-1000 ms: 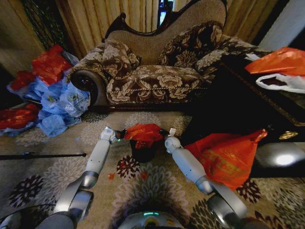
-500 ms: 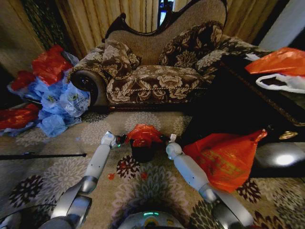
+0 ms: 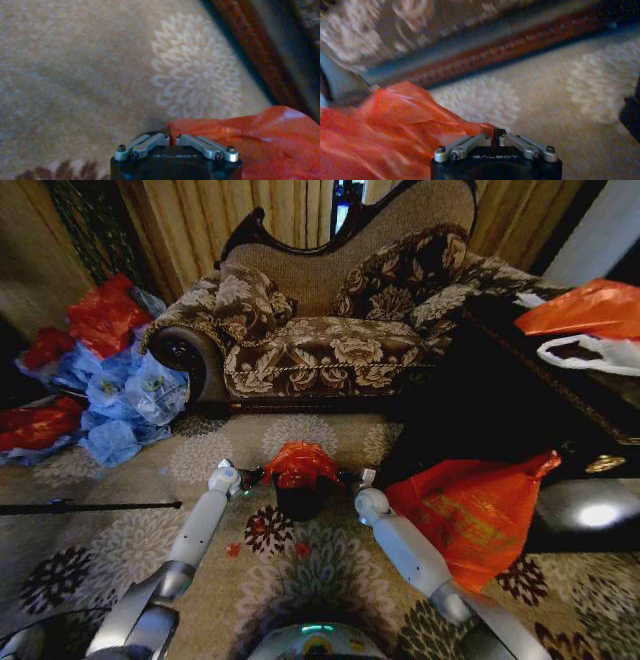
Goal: Place a garbage bag over the trash bin.
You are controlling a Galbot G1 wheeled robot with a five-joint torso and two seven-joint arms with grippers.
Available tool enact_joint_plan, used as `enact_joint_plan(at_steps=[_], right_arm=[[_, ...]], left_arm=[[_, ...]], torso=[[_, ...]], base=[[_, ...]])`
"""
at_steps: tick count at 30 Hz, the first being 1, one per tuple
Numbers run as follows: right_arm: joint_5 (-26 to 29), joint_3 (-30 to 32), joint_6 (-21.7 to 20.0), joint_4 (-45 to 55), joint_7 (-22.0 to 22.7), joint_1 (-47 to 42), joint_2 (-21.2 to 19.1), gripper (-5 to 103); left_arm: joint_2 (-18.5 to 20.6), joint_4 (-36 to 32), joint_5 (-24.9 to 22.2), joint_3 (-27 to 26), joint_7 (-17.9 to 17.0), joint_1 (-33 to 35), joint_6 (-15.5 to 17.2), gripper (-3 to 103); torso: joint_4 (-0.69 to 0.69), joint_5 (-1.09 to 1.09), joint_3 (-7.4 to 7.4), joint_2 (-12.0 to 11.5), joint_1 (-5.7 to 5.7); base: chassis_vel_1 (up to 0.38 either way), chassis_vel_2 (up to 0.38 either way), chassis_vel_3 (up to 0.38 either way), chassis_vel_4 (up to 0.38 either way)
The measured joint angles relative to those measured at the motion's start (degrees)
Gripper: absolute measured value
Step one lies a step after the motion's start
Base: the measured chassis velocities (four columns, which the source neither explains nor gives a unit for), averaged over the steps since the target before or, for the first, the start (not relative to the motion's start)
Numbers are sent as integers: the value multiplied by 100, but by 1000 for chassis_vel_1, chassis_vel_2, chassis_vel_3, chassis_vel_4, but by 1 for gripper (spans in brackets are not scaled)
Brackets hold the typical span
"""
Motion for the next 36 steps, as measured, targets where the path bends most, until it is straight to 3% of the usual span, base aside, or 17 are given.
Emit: enact_joint_plan(at_steps=[7,14,16,18,19,22,25,29,30,33,35,36], right_arm=[[441,370,-21,1363,-116,-450,-515,30],[524,382,-2,1855,-240,-702,-651,51],[537,386,9,2088,-234,-800,-653,62],[559,389,6,2145,-224,-815,-658,62],[720,359,-41,2417,-116,-842,-704,73],[960,134,-220,2646,155,-752,-747,79],[1077,-396,-515,2541,734,-350,-714,94],[1169,-931,-801,2238,997,25,-638,94],[1194,-1061,-946,2199,1022,125,-646,83],[1231,-1126,-1145,2482,983,73,-868,80],[1271,-1124,-1247,2646,878,-36,-991,80],[1283,-1123,-1324,2739,760,-138,-1068,86]], left_arm=[[276,-575,-241,-28,-2,187,129,0],[263,-622,-212,5,6,201,145,0],[249,-657,-210,3,4,196,139,0],[249,-659,-210,4,3,194,137,0],[249,-662,-199,6,2,192,135,0],[248,-679,-180,-2,-5,228,128,0],[252,-860,-200,-52,-57,357,124,0],[273,-1011,-269,-101,-100,421,124,0],[279,-1058,-304,-126,-112,421,123,0],[297,-1068,-329,-132,-114,397,122,0],[307,-1058,-334,-132,-107,377,122,0],[308,-1043,-337,-131,-99,364,122,0]], torso=[[-1,0,0,0,0],[-1,1,0,0,0],[-1,0,0,0,0],[-1,1,0,0,0],[-1,0,0,0,0],[-4,0,0,0,0],[1,-3,0,0,0],[1,-2,0,-1,0],[2,2,1,-2,1],[2,-2,0,-2,1],[0,-2,0,-1,0],[-1,0,0,-1,0]], base=[[0,0,0,0],[0,0,0,0],[0,0,0,0],[0,0,0,0],[0,0,0,0],[0,0,0,0],[0,0,0,0],[0,0,0,0],[0,0,0,0],[0,0,0,0],[0,0,0,0],[0,0,0,0]])
